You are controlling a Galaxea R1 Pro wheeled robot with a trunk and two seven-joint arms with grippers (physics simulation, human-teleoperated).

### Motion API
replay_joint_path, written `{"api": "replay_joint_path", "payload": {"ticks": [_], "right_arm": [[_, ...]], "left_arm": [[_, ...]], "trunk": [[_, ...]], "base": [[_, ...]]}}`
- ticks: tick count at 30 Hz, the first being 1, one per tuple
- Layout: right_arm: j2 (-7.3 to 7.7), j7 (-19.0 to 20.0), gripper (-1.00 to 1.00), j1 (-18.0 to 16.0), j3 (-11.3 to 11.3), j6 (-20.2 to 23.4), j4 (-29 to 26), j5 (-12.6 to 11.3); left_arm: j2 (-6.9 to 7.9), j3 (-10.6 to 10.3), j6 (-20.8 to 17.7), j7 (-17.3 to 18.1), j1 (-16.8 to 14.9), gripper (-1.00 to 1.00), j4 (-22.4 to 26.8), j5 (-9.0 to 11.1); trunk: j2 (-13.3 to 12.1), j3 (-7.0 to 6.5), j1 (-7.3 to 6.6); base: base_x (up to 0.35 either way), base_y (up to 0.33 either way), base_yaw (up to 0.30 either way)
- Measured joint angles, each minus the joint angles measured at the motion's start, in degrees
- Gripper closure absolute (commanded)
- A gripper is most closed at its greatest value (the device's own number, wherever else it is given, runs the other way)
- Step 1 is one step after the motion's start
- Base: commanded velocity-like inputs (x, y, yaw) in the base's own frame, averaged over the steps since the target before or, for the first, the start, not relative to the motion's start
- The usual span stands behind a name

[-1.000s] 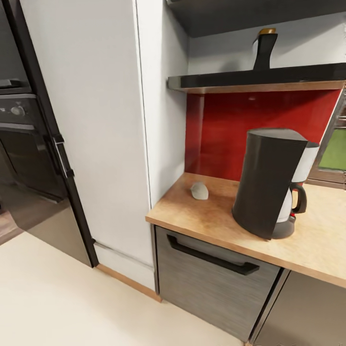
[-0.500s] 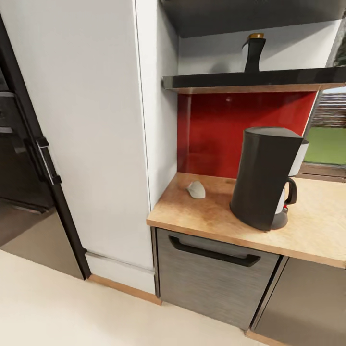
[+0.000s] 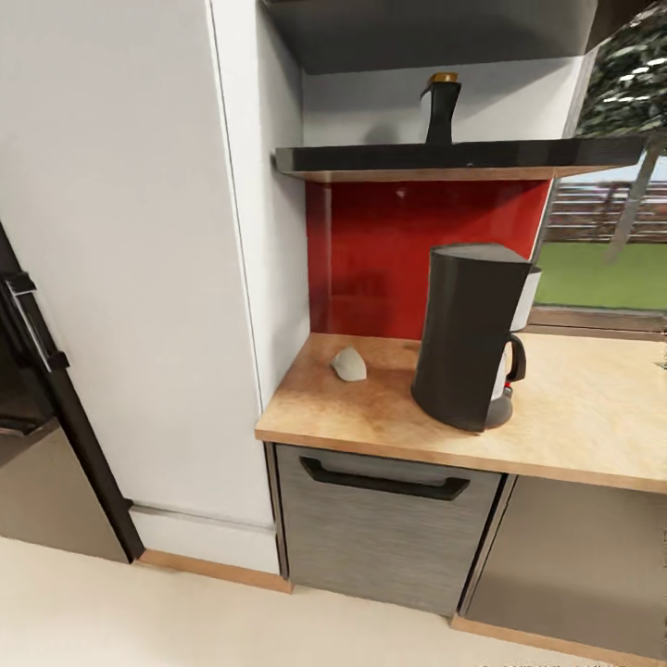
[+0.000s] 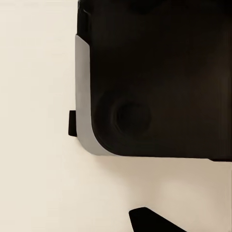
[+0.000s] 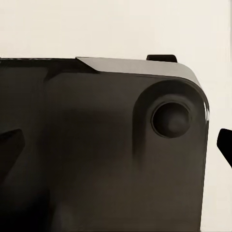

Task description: Set up a coffee station on the kitchen countertop: keep the coffee maker on the countertop, move the bottle of coffee from the kitchen shelf to the counter next to the coffee maker, place a paper coffee filter on top of the coffee maker, put the saucer next to the coffee maker with the coffee cup on the saucer, and place the electric kettle next to the coffee maker.

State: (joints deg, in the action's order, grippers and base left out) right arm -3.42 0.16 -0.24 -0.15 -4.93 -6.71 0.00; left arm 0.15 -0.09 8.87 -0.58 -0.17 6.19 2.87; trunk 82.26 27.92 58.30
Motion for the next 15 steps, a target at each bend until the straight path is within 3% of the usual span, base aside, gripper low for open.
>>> {"api": "replay_joint_path", "payload": {"ticks": [15], "right_arm": [[0.0, -0.1, -1.0, 0.0, 0.0, 0.0, 0.0, 0.0]], "left_arm": [[-0.22, 0.0, -0.3, 0.6, 0.0, -1.0, -0.1, 0.2]], "trunk": [[-6.0, -2.69, -3.3]], "base": [[0.0, 0.0, -0.009]]}}
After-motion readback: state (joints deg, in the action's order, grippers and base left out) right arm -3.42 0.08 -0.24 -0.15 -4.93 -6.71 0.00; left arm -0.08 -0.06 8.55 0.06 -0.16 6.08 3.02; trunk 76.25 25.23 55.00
